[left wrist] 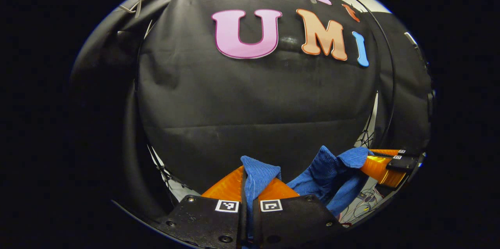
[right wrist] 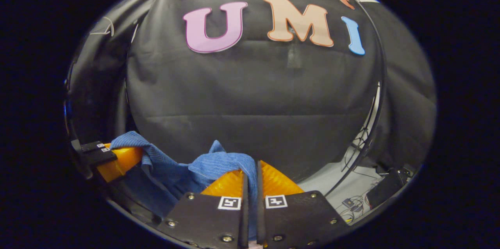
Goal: Grasp the clothes on the hanger with both hands and then place them into the laundry hamper below.
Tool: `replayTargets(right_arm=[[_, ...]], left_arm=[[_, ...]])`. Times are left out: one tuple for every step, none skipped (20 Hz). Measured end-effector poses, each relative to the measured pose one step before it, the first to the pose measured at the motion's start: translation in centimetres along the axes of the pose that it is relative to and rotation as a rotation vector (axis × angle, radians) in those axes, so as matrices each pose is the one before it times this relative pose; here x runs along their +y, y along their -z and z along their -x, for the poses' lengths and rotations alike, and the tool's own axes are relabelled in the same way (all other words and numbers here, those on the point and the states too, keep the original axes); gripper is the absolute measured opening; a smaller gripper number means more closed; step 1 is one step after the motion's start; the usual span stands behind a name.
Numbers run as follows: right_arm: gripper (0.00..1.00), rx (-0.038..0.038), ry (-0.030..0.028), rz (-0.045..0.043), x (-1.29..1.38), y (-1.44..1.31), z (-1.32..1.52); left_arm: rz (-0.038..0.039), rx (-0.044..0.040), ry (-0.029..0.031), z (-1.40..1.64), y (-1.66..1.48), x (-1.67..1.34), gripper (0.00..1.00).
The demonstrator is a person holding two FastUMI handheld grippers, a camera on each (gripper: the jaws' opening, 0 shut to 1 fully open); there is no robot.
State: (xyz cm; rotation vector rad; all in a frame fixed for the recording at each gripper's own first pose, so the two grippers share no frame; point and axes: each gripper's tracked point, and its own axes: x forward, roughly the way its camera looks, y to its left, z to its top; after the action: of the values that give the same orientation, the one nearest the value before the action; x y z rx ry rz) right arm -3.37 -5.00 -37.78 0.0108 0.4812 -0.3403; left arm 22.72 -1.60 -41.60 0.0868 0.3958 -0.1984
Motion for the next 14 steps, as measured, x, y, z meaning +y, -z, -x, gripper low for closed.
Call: replayTargets(right_arm=[[0.08,0.01938,0.00592,0.00270,-0.156,1.054,-0.031],[0.08,0.01935,0.00562,0.00135,-0.073,0.913,0.038],[0.08,0.01596,0.00303,-0.00165,0.036,0.850,-0.097],[0.09,0.01490,-0.00142,0.00169,0.008,0.490,-0.120],[0.09,0.01369,-0.00291,0.00338,0.019,0.692,0.000],[0.08,0.01339,0.00001,0.00712,-0.023,0.565,0.048],[0.08,0.01300,0.00482,0.00714,0.023,0.693,0.304],[0.09,0.00929,0.00933,0.00678,-0.127,0.479,0.308],[0.15,0.01384,0.00899,0.00538,-0.113,0.497,0.314],[0.32,0.01547,0.00028,0.01175,0.220,0.577,0.266],[0.48,-0.00427,-0.01821,0.00278,0.492,-0.035,0.543],[0.65,-0.00911,-0.00430,0.00235,0.120,-0.299,0.840],[0.81,-0.01162,0.00706,0.00595,-0.072,-0.328,0.079],[0.98,-0.01318,0.00963,0.00488,-0.072,-0.551,0.793]], left_arm=[[-0.00104,0.01912,-0.00286,-0.156,0.782,0.063,0.06],[0.00205,0.01552,-0.00048,-0.158,0.645,-0.062,0.06],[0.00328,0.02168,-0.00220,-0.037,0.845,0.112,0.08],[0.00613,0.01811,0.00114,-0.149,0.581,-0.064,0.08],[0.00117,0.01761,0.00342,0.251,0.971,-0.021,0.09],[-0.00349,0.01590,-0.00191,0.114,0.657,0.062,0.13],[-0.00066,0.01494,0.00864,0.029,0.622,-0.220,0.19],[0.00136,0.01776,0.00321,0.070,0.426,-0.105,0.25],[0.00329,0.01916,0.00332,0.364,0.373,-0.039,0.35],[0.00105,0.01679,-0.00641,0.317,0.393,0.140,0.45],[-0.00366,0.01825,-0.00609,0.133,0.703,0.184,0.55],[-0.00111,0.01315,-0.00135,0.154,0.306,0.055,0.58],[0.00300,0.01805,0.01164,0.401,0.402,-0.211,0.66],[0.00494,0.01130,0.01272,0.341,0.289,-0.139,0.70]])
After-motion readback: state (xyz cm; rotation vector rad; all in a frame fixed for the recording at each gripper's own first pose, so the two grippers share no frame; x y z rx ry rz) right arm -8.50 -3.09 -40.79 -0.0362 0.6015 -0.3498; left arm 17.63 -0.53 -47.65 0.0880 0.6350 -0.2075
